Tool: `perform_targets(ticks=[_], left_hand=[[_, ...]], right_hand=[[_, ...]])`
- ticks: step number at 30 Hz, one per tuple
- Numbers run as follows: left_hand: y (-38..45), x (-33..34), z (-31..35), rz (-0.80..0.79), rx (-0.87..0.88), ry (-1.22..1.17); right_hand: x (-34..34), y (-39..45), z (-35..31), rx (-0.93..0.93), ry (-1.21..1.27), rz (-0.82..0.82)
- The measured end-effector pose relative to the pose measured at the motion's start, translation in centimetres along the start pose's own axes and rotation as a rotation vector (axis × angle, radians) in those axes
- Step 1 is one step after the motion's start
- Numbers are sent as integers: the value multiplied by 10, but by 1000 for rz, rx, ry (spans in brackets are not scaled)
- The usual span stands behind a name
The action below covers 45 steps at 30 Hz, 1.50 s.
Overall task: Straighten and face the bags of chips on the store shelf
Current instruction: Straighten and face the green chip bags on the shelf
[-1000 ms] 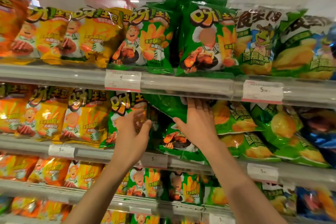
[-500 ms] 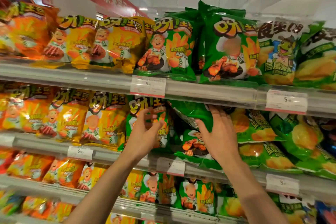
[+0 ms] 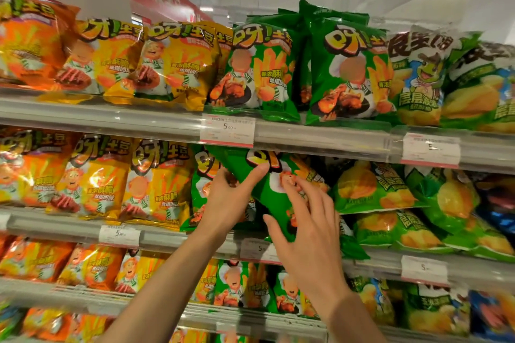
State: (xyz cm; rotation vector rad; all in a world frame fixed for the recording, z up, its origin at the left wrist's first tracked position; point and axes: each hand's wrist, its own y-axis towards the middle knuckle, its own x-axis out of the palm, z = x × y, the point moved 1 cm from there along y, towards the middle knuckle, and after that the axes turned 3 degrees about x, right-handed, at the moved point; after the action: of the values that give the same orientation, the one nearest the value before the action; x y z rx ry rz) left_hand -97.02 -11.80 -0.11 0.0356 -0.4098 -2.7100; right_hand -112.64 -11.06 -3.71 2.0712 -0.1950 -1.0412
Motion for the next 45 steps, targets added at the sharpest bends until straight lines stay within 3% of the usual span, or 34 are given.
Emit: perform_targets(ticks=[2, 5, 14, 19, 23, 25, 29, 32, 34, 40, 45], left_hand=[[3, 0, -1, 37, -24, -32], [6, -1, -5, 48, -52, -63], [-3, -26, -13, 49, -111, -233], [-15, -44, -15, -66, -99, -172], [-25, -64, -24, -118, -99, -59], [-29, -71, -24, -146, -51, 19], [-27, -85, -24, -54, 20, 57], [-23, -91, -23, 16, -5, 43], [-23, -91, -20, 17, 2, 53], [-22, -91, -16, 12, 2, 73], [-21, -95, -15, 9, 9, 81]], right_hand=[[-8, -3, -1, 35, 137, -61], [-21, 0, 9, 232, 333, -49], [-32, 5, 19, 480, 510, -186], [-32, 18, 3, 414, 501, -350], [-13, 5, -22, 414, 548, -322], [-4, 1, -29, 405, 528, -323], [-10, 9, -28, 372, 448, -276], [-18, 38, -6, 349, 115, -236], [-9, 55, 9, 376, -107, -326], [28, 72, 31, 540, -384, -612], [21, 81, 29, 574, -354, -586]])
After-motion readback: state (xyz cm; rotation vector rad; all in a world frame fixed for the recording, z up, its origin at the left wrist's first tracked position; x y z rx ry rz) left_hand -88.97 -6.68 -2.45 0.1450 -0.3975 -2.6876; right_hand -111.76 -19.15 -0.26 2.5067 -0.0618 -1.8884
